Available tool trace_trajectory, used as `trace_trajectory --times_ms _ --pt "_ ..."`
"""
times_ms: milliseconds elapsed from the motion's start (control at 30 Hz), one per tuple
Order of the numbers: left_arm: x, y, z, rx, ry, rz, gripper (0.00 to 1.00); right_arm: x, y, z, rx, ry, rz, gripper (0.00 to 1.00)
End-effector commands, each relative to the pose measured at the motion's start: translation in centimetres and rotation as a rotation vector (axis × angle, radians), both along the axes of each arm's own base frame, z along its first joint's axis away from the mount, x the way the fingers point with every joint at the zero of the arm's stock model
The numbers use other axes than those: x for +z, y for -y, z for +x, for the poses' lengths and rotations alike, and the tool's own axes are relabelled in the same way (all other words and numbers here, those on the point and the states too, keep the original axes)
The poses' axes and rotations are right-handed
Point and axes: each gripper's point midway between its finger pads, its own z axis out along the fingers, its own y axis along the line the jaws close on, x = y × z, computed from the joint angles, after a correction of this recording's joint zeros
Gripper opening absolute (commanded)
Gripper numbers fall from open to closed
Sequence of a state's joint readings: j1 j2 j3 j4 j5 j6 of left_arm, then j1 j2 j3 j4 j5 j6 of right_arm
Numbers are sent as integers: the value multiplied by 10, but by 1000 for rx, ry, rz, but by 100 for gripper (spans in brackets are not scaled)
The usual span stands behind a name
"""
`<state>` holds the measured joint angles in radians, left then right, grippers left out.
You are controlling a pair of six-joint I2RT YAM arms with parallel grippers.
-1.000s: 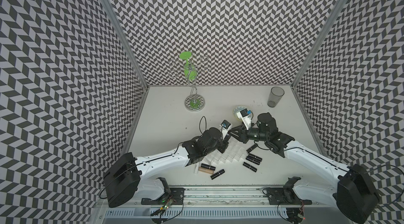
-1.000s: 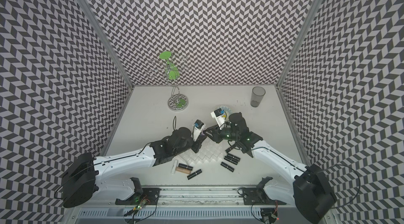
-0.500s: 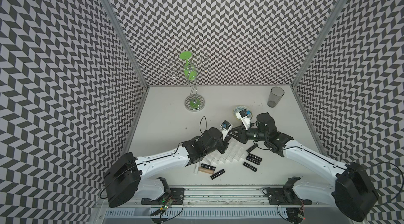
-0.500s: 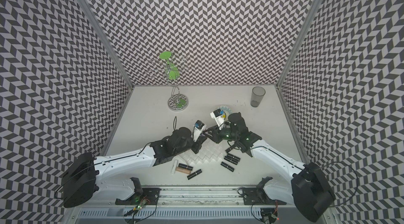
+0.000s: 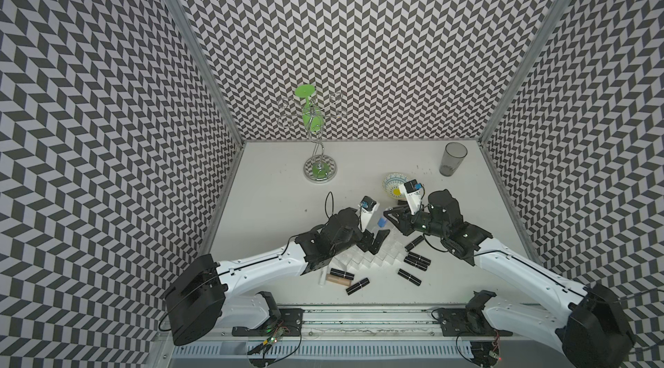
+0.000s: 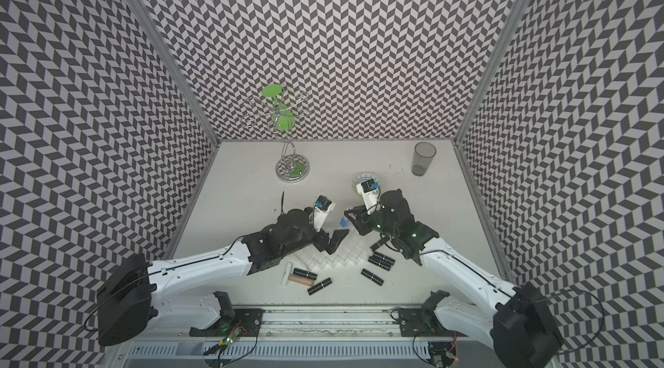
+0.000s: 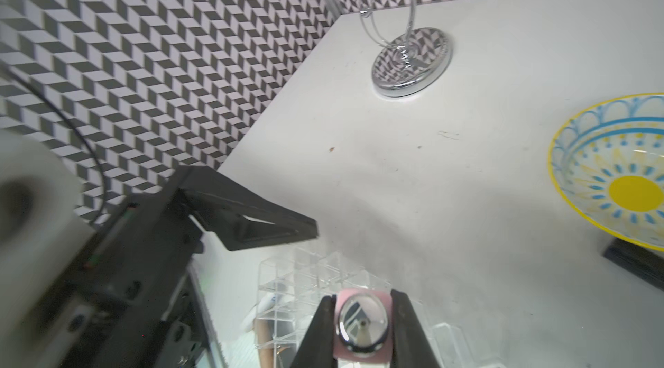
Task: Arrange the lipsticks in the organizer
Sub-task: Adjust the lipstick, then place the lipstick in the storage box.
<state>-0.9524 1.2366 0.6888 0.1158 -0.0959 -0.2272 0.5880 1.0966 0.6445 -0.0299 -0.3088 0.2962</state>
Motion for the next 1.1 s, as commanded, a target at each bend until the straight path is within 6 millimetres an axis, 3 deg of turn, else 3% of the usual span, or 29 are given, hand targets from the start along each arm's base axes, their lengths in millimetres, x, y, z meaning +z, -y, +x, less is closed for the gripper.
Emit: trace_trajectory --times_ms 0,133,267,400,633,1067 --pt "18 -28 20 146 -26 -154 100 -16 13 8 -80 11 -82 3" --pt "21 -41 24 179 -59 -237 100 -36 11 11 -91 -27 -145 2" --pt "21 -39 23 161 -78 -246 100 -53 5 11 -72 -72 -182 1" --pt "23 -40 22 161 -68 -243 100 -56 11 14 -108 -67 -213 0" --pt "24 -40 22 159 -65 -241 100 -70 4 15 -122 -63 -310 0" --pt "26 -41 21 160 -58 -236 100 -73 -2 8 -153 -22 -424 0"
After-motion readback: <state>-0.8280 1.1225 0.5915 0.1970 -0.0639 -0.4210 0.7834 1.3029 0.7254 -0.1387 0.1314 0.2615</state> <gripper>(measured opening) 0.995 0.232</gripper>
